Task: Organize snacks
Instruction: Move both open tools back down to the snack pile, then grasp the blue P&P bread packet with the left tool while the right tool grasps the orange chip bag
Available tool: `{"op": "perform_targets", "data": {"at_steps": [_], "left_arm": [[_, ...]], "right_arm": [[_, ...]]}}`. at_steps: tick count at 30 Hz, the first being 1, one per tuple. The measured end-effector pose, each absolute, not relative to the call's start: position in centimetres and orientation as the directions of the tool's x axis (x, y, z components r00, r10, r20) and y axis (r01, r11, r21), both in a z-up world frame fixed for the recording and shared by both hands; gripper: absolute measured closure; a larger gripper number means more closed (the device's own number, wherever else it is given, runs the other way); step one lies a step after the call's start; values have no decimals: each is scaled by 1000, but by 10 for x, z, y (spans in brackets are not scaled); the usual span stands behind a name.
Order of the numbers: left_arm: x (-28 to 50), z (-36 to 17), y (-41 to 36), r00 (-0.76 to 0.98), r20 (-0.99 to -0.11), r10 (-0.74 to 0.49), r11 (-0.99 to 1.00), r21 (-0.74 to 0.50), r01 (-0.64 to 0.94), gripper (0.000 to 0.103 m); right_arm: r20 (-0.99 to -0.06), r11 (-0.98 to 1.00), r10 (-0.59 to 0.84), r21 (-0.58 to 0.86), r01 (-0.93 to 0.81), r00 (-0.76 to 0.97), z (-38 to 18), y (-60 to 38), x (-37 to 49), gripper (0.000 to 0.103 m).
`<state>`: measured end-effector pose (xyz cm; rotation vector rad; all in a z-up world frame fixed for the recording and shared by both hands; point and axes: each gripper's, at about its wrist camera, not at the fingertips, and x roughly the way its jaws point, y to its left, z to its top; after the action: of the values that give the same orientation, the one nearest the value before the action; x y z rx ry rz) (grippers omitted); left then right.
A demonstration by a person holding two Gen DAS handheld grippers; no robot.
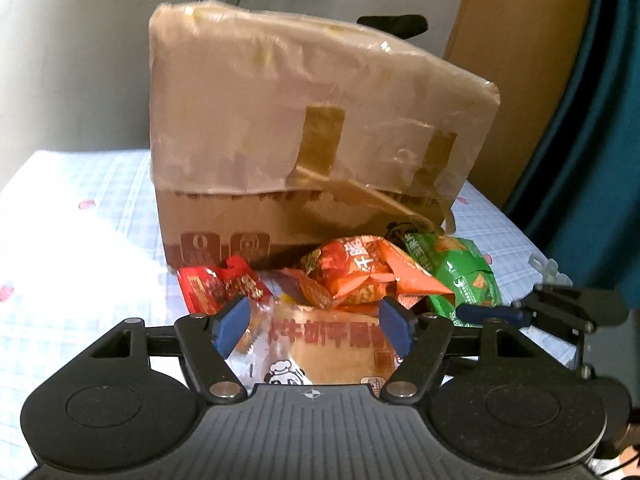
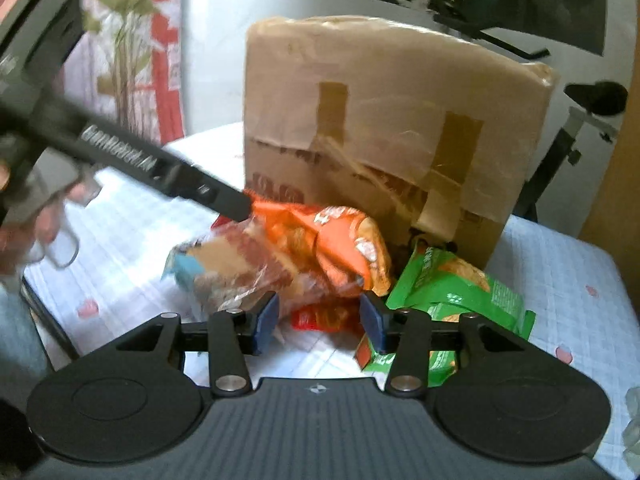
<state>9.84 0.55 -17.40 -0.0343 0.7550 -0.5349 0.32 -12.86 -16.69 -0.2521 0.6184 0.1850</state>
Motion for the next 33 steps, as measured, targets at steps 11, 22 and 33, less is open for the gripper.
{"op": "perform_targets", "data": {"at_steps": [11, 22, 33], "left_arm": [[92, -193, -10, 524, -693, -495, 840, -226, 494, 15], [90, -207, -35, 564, -735, -376, 862, -54, 504, 8], [69, -202, -2, 620, -689, -375, 902, -116, 417, 29]], "right_arm": [[-623, 953, 69, -191, -237, 779, -178, -128, 5, 62], [-614, 964, 50, -177, -199, 788, -177, -138, 2, 62], [-556, 927, 63, -275, -255, 829, -159, -127, 13, 57]]}}
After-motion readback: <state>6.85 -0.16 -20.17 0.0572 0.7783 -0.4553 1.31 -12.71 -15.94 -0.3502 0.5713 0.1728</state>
